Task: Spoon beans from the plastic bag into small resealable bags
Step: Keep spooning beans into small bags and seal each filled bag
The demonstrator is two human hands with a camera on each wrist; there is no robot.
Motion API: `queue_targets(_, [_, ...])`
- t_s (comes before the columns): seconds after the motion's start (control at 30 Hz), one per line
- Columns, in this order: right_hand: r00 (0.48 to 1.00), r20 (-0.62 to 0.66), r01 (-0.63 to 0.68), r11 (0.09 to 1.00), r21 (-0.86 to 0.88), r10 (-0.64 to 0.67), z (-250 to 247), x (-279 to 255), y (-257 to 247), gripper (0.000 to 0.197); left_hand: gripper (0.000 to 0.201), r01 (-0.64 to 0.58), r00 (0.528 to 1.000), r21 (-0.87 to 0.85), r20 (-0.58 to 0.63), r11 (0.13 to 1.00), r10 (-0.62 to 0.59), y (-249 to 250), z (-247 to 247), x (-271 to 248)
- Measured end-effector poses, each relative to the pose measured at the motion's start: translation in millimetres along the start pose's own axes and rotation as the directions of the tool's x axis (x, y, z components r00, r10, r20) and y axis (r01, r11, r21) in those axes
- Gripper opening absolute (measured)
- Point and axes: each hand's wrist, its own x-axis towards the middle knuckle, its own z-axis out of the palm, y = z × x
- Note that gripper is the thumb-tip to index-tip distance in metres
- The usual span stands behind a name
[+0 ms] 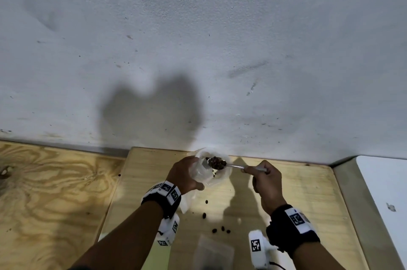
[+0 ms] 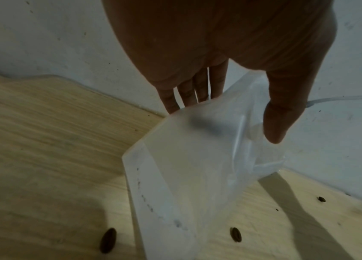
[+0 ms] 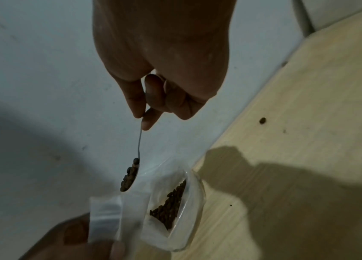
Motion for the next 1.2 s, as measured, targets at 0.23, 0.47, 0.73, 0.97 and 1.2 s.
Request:
queue_targets(0.23, [0.917,0.212,0.392,0.863,-0.319,-0.338,29.8,-14.1,-6.5,0.040,0.094,0.074,0.997,-0.077,0.012,0.994,-0.073,1.9,1.8,-0.4])
queue_targets(0.47, [0.889,0.096,0.453,0.830,-0.326,-0.448,21.3,-14.3,-9.6,0.033,0.094,0.145,0.988,-0.126,0.068,0.981,-0.137,1.1,-3.7,3.0])
queue_targets(0.73, [0.947,-0.072,0.241,0.841,-0.485,-0.313,27.6,8.5,40.0,0.038,0.095,0.095,0.994,-0.103,0.061,0.990,-0.089,0.8,-1.9,2.1])
queue_targets(0.97, [0.974,-0.112,0.142,0.913,-0.382,-0.198,49.9,13.6,65.6,0.044,0.097,0.041,0.999,-0.179,-0.024,0.983,-0.046,-5.7,12.4,-7.6])
queue_targets(1.2, [0.994,-0.102,-0.060,0.974,-0.218,0.038,68.1,0.6,84.8,0.041,0.096,-0.001,1.000,-0.252,-0.030,0.968,-0.007,-1.8,21.9,-5.9])
